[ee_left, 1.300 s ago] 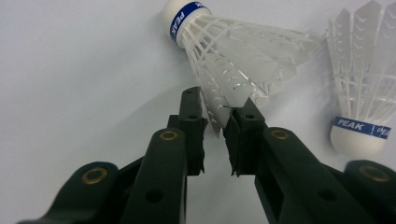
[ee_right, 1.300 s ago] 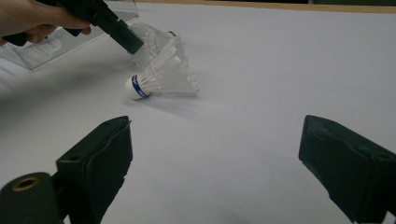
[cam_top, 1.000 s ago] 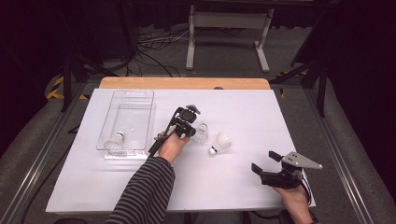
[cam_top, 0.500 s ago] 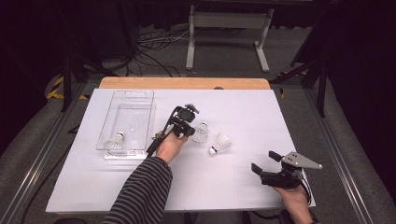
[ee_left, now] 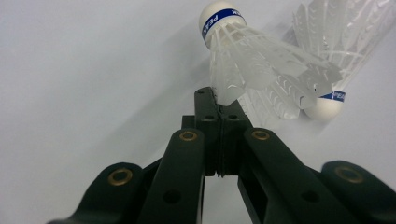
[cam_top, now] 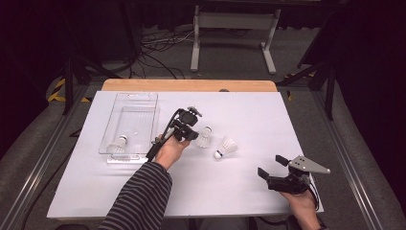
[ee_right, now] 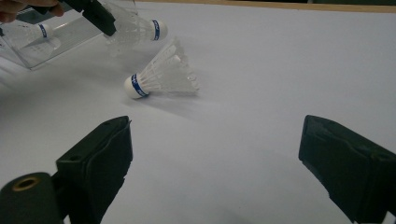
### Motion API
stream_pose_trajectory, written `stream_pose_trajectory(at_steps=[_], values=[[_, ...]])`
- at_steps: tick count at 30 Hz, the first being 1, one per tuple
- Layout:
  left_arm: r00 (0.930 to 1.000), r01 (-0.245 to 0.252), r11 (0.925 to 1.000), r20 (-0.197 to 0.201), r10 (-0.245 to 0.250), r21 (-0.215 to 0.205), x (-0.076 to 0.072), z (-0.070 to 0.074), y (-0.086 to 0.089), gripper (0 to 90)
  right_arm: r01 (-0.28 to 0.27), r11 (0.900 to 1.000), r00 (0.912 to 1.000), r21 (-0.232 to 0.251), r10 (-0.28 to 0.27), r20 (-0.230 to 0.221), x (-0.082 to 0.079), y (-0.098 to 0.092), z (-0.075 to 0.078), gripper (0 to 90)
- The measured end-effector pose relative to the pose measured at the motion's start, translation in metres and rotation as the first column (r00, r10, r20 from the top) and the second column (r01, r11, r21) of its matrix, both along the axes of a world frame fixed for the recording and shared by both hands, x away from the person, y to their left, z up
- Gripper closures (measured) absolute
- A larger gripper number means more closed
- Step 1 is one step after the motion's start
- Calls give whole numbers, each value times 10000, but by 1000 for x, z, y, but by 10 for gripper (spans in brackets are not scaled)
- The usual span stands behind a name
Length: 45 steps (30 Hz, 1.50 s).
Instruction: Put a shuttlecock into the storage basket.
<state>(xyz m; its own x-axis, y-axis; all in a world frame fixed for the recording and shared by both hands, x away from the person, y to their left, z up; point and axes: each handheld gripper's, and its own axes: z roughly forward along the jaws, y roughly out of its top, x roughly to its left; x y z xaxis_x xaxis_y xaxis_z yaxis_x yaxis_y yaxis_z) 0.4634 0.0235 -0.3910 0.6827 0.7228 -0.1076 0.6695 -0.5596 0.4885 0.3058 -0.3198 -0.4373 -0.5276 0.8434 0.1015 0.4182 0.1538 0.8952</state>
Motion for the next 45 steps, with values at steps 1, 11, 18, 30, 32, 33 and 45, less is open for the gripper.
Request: stream_pose_trajectory(at_steps=[1,11,18,30,32,33,45], values=[[10000,25,10000,16,-25,28,-1,1,0,894,0,10000,10000,-1,0,1,0,0,0,106],[9995,279,9991,-122,-283,-304,-8,5,7,893,3,10000,10000,-26,-3,-2,0,0,0,106],[9986,536,9980,20,-535,-330,-17,12,11,893,5,10000,10000,2,-5,-4,0,0,0,106],[9958,906,9955,136,-902,-287,-29,17,18,893,18,10000,10000,12,-18,-15,0,0,0,106],[9953,961,9950,148,-957,-280,-30,18,19,893,16,10000,10000,18,-16,-9,0,0,0,106],[9954,954,9950,147,-951,-279,-31,18,19,893,18,10000,10000,13,-18,-15,0,0,0,106],[9942,1049,9942,270,-1043,-216,-41,28,31,893,12,10000,10000,6,-12,-11,0,0,0,106]])
